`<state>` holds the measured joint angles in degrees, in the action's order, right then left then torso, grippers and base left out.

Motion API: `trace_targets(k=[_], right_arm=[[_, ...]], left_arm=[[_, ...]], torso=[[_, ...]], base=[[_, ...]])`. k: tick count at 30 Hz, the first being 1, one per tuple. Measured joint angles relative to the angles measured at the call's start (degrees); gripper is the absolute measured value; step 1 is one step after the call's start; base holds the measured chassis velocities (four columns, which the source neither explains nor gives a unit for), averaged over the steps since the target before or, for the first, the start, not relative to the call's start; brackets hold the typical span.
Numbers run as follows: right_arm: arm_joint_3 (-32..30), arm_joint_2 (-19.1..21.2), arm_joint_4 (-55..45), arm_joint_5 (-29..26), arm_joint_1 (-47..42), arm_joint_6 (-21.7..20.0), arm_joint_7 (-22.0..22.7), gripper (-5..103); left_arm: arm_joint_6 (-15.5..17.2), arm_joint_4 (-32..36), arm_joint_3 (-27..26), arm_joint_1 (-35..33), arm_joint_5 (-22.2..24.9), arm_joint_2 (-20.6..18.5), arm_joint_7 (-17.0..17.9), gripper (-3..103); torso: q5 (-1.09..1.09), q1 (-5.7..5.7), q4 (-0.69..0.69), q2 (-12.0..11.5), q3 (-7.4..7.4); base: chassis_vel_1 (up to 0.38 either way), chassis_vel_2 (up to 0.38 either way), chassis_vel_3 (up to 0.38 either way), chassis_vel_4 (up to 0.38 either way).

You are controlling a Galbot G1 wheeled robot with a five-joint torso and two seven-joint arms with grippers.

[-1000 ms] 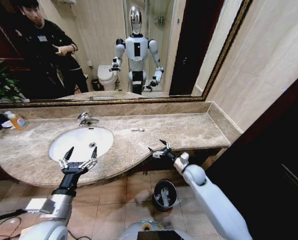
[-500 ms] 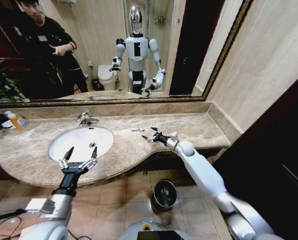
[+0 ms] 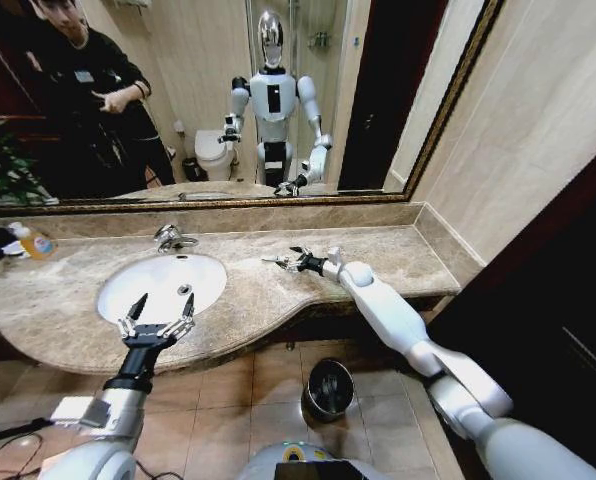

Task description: Pick up the trash from the sink and place it in the trash bin.

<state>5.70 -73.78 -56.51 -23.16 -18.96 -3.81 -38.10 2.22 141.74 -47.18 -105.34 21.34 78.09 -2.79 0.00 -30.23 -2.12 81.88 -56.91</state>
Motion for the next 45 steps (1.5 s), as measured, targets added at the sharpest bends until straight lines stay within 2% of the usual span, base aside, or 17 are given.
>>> trace_targets(k=[5,6,9,10,12,13,14,19,28,30,31,33,34,43,44,45], right_arm=[[0.54,-0.81,4.13,1.74,2.31,1.45,-2.21,81],[0.59,-0.94,5.15,2.13,2.96,2.13,-2.62,77],[0.68,-0.92,5.74,2.29,3.38,2.23,-2.72,77],[0.71,-0.87,5.83,2.3,3.41,2.23,-2.77,70],[0.75,-0.76,5.87,2.32,3.41,2.23,-2.85,70],[0.78,-0.66,5.87,2.37,3.41,2.23,-2.89,61],[0.85,-0.37,5.8,2.45,3.23,2.23,-2.92,58],[1.33,0.73,5.17,2.56,2.6,2.22,-3.32,54],[1.26,1.07,5.15,2.63,2.44,2.36,-2.93,54],[1.05,1.18,5.12,2.63,2.28,2.37,-2.83,51],[1.02,1.22,5.11,2.63,2.16,2.38,-2.75,46],[0.99,1.24,5.09,2.64,2.04,2.38,-2.7,46],[0.97,1.25,5.02,2.68,1.83,2.38,-2.62,41],[0.83,0.53,5.14,2.72,1.58,2.37,-2.32,41],[0.8,0.47,5.16,2.69,1.57,2.37,-2.16,37],[0.78,0.43,5.16,2.67,1.53,2.37,-1.99,37]], left_arm=[[0.0,0.0,0.0,0.0,0.0,0.0,0.0,100],[0.0,0.0,0.0,0.0,0.0,0.0,0.0,100],[0.0,0.0,0.0,0.0,0.0,0.0,0.0,100],[0.0,0.0,0.0,0.0,0.0,0.0,0.0,100],[0.0,0.0,0.0,0.0,0.0,0.0,0.0,100],[0.0,0.0,0.0,0.0,0.0,0.0,0.0,100],[0.0,0.0,0.0,0.0,0.0,0.0,0.0,100],[0.0,0.0,0.0,0.0,0.0,0.0,0.0,100],[0.0,0.0,0.0,0.0,0.0,0.0,0.0,100],[0.0,0.0,0.0,0.0,0.0,0.0,0.0,100],[0.0,0.0,0.0,0.0,0.0,0.0,0.0,100],[0.0,0.0,0.0,0.0,0.0,0.0,0.0,100],[0.0,0.0,0.0,0.0,0.0,0.0,0.0,100],[0.0,0.0,0.0,0.0,0.0,0.0,0.0,100],[0.0,0.0,0.0,0.0,0.0,0.0,0.0,100],[0.0,0.0,0.0,0.0,0.0,0.0,0.0,100]], torso=[[0.0,0.01,0.01,0.0,0.0],[0.0,0.0,0.01,0.0,0.0],[0.0,0.01,0.0,0.01,0.0],[0.0,0.01,0.01,0.01,0.0],[0.0,0.01,0.01,0.01,0.01],[0.0,0.01,0.01,0.01,0.01],[-0.01,0.01,0.01,0.01,0.01],[0.0,0.01,0.01,0.01,0.01],[0.0,0.01,0.01,0.01,0.01],[0.0,0.01,0.01,0.01,0.01],[0.0,0.01,0.01,0.01,0.01],[0.0,0.01,0.01,0.01,0.01],[0.0,0.01,0.01,0.01,0.01],[0.0,0.01,0.01,0.01,0.01],[0.0,0.01,0.01,0.01,0.01],[0.0,0.01,0.01,0.01,0.01]], base=[[0.0,0.0,0.0,0.0],[0.0,0.0,0.0,0.0],[0.0,0.0,0.0,0.0],[0.0,0.0,0.0,0.0],[0.0,0.0,0.0,0.0],[0.0,0.0,0.0,0.0],[0.0,0.0,0.0,0.0],[0.0,0.0,0.0,0.0],[0.0,0.0,0.0,0.0],[0.0,0.0,0.0,0.0],[0.0,0.0,0.0,0.0],[0.0,0.0,0.0,0.0],[0.0,0.0,0.0,0.0],[0.0,0.0,0.0,0.0],[0.0,0.0,0.0,0.0],[0.0,0.0,0.0,0.0]])
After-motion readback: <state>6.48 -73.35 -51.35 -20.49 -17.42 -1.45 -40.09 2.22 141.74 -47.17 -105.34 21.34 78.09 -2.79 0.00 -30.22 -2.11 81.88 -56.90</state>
